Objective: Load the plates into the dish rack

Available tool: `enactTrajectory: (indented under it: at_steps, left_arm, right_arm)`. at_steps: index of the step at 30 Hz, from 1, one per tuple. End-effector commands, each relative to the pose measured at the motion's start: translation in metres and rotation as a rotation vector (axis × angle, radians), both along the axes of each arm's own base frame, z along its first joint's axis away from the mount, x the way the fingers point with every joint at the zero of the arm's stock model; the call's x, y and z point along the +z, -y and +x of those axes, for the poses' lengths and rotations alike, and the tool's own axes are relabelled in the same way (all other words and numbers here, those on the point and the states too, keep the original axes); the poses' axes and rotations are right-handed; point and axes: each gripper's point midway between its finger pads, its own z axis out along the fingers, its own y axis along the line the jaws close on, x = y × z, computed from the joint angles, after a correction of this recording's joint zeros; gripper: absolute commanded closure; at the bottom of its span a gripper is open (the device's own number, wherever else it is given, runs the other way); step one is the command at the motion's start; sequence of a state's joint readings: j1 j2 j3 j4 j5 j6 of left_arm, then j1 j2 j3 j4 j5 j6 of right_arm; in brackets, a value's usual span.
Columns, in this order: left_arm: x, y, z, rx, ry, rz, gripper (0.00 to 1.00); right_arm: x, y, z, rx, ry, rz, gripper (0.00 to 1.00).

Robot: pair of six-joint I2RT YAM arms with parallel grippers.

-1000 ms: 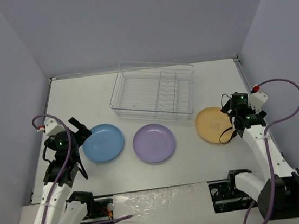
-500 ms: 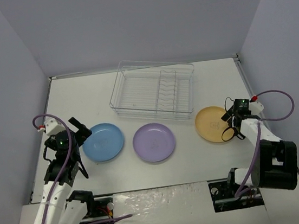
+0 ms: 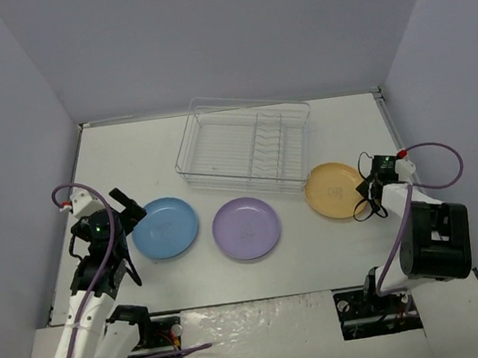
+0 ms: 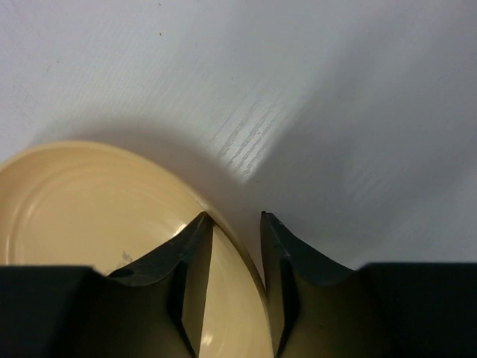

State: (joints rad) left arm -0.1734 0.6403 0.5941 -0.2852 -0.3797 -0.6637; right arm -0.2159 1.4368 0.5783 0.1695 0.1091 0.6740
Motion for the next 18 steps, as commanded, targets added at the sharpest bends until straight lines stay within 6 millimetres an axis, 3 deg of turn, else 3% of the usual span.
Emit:
enactTrajectory:
  at_steps: [1, 5, 9, 14, 18]
  left_arm:
    - [0.019, -0.003, 0.007, 0.03, 0.068, -0.014, 0.03]
    - [0.019, -0.003, 0.007, 0.03, 0.069, -0.014, 0.03]
    - [0.019, -0.004, 0.006, 0.03, 0.069, -0.014, 0.03]
    - [0.019, -0.004, 0.005, 0.035, 0.067, -0.013, 0.03]
    - [0.019, -0.005, 0.006, 0.036, 0.064, -0.012, 0.03]
  right_arm:
    - [-0.002, 0.003, -0.012, -0.042, -0.025, 0.008, 0.83]
    - [0.015, 0.016, -0.015, -0.083, -0.009, -0.056, 0.98]
    - [0.042, 0.032, -0.026, -0.138, -0.024, -0.138, 1.0]
    - [0.108, 0.056, -0.028, -0.214, 0.062, -0.271, 1.0]
    - [0.176, 0.068, -0.027, -0.256, 0.18, -0.357, 1.0]
